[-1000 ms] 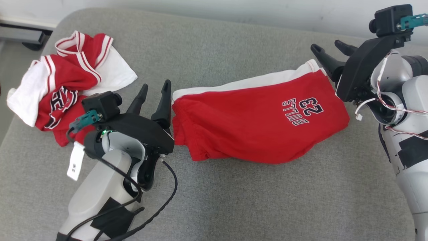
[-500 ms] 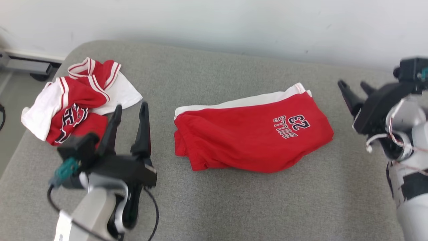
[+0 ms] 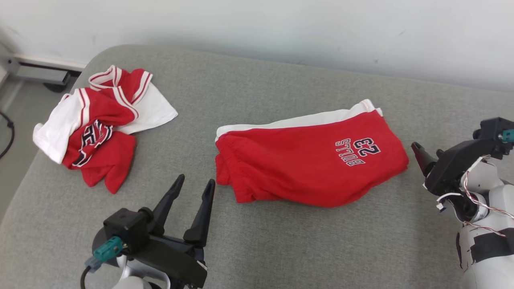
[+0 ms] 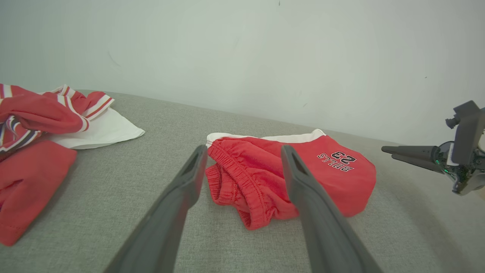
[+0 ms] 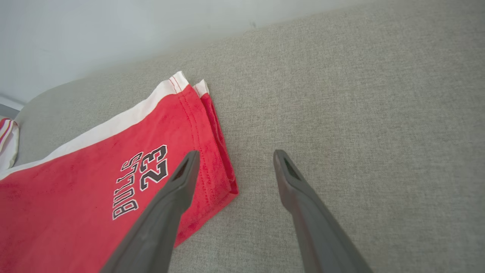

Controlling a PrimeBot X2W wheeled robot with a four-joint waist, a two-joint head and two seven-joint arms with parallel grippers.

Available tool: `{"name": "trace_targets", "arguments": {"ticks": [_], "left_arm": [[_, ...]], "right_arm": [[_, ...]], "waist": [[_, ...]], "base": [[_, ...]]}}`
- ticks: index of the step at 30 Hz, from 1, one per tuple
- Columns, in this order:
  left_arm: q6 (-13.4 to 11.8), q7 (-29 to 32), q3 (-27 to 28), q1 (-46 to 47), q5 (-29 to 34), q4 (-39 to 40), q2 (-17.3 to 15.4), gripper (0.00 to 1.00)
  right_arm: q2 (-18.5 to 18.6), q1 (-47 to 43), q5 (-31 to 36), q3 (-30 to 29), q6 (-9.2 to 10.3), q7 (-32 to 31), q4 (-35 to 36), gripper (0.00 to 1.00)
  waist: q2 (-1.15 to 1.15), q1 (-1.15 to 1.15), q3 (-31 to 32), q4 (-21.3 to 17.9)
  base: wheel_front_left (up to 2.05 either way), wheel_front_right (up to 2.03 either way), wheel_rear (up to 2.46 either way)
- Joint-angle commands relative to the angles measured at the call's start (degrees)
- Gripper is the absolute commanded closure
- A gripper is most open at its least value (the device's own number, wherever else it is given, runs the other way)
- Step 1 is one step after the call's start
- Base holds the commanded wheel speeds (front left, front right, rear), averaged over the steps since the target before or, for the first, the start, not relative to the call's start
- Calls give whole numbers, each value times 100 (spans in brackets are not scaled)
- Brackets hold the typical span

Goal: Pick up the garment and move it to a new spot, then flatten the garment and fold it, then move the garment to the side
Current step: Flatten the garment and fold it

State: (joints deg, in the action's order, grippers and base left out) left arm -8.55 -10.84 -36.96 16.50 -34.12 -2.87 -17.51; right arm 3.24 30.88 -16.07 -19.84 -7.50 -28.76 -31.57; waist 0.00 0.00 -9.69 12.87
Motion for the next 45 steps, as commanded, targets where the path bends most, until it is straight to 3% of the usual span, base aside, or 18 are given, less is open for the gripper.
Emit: {"name": "trace_targets", "arguments": {"ticks": [1,8,14,16,17,18,23,33,45], "left_arm": [[0,3,-25,-67,52,53,-41,0],[13,64,-188,-57,90,110,32,0],[-21,53,-219,-29,85,91,56,0],[-29,36,-225,-32,84,93,59,0],[-27,28,-234,-38,82,89,61,0],[-26,26,-241,-46,82,85,63,0],[24,59,-299,-57,41,62,83,0],[34,90,-361,-82,-20,24,96,0],[18,96,-379,-150,-107,40,66,0]], "right_arm": [[-9,57,87,-111,2,-8,-74,0],[-31,203,403,-478,2,-161,-533,0],[-43,223,160,-282,2,-354,-967,1],[-44,238,97,-223,2,-363,-1041,11],[-46,235,101,-210,2,-374,-1083,27],[-46,233,137,-191,2,-379,-1106,48],[-40,220,183,-81,4,-420,-1151,100],[-29,-31,-81,28,6,-327,-724,100],[-25,-989,-861,466,6,-438,628,100]], "waist": [[0,0,-97,102],[0,0,-273,328],[0,0,-285,372],[0,0,-275,361],[0,0,-267,353],[0,0,-259,344],[0,0,-237,294],[0,0,-146,216],[0,0,-41,-40]], "base": [[0,0,0],[0,0,0],[0,0,0],[0,0,0],[0,0,0],[0,0,0],[0,0,0],[0,0,0],[0,0,0]]}}
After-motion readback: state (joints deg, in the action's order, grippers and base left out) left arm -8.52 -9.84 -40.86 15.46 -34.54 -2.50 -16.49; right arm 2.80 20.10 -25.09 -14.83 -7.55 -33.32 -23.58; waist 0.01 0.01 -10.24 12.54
